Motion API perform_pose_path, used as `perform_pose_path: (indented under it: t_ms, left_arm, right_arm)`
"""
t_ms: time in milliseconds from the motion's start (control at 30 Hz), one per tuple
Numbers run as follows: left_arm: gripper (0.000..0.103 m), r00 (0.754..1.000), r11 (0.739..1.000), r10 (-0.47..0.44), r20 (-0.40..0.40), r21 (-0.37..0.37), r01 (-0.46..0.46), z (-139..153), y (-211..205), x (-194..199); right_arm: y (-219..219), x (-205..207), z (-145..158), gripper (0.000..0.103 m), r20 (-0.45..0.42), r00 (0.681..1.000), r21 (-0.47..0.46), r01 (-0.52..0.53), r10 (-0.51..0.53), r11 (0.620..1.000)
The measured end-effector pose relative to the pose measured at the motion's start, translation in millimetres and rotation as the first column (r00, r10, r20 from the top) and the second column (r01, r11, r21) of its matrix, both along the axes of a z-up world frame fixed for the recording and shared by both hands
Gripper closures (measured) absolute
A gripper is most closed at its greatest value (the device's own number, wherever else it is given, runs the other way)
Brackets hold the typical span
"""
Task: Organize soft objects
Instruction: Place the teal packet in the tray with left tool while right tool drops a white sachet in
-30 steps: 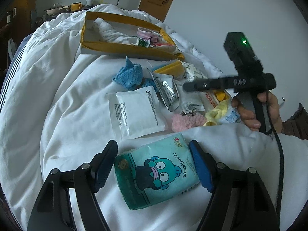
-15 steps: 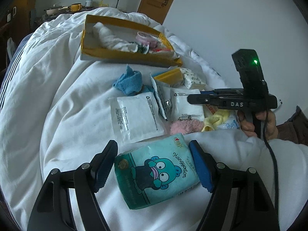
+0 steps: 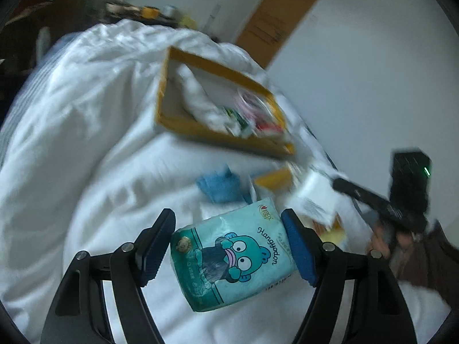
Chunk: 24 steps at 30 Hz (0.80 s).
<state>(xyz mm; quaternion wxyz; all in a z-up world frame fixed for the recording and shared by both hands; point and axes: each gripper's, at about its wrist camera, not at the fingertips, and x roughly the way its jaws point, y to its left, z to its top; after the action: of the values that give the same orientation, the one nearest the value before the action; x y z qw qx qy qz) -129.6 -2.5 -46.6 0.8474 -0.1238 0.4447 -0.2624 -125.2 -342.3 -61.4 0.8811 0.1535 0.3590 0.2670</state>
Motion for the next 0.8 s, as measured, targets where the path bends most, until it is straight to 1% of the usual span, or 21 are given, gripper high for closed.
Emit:
perform_pose_path:
  t_ms: [33,133,300,400,433,500,567,633,700,767,800]
  left_arm:
    - [0.028,1.0,1.0,0.013,0.003,0.006,-0.013,2,-1,5]
    - [0.028,1.0,1.0,0.0,-0.013,0.016,0.001,10,-14,24]
    - [0.028,1.0,0.998,-0.011,-0.001,0.055,0.011,28,-42,53]
    - [0.028,1.0,0.997,0.013,0.012,0.074,-0.014,36,-57,76]
    - [0.028,1.0,0.997,0.02,0.021,0.077,-0.022,38,-62,84]
    - [0.028,0.996,0.994,0.052,0.069,0.088,-0.058,44,-68,98]
    - [0.028,0.994,0.991,0.06,0.09,0.111,-0.07,47,-77,114]
    - [0.028,0.994,0.99,0.059,0.093,0.123,-0.07,48,-83,127]
    - [0.028,0.994,0.989,0.067,0.086,0.128,-0.078,46,-88,143]
    - [0.028,0.995,0.989,0.077,0.067,0.119,-0.085,41,-90,158]
    - [0.028,0.994,0.989,0.091,0.063,0.112,-0.098,38,-90,163]
  right_arm:
    - [-3,2,2,0.093,0.007,1.0,0.016,0.014,-0.014,1.0]
    - [-16,8,3,0.093,0.013,0.998,0.054,0.063,-0.064,0.997]
    - [-38,30,2,0.093,-0.032,0.993,0.112,0.113,-0.11,0.987]
    - [-43,47,8,0.093,-0.03,0.987,0.077,0.158,-0.156,0.984]
    - [-45,55,9,0.093,-0.038,0.985,0.081,0.17,-0.167,0.982]
    - [-47,69,14,0.093,-0.039,0.982,0.083,0.187,-0.184,0.979]
    - [-47,81,19,0.093,-0.026,0.98,0.074,0.2,-0.198,0.977]
    - [-45,100,21,0.092,-0.037,0.98,0.083,0.197,-0.194,0.977]
    - [-40,118,18,0.093,-0.067,0.984,0.108,0.171,-0.164,0.979]
    - [-33,132,17,0.093,-0.071,0.982,0.089,0.181,-0.175,0.98]
    - [-31,139,16,0.093,-0.071,0.982,0.094,0.181,-0.174,0.979]
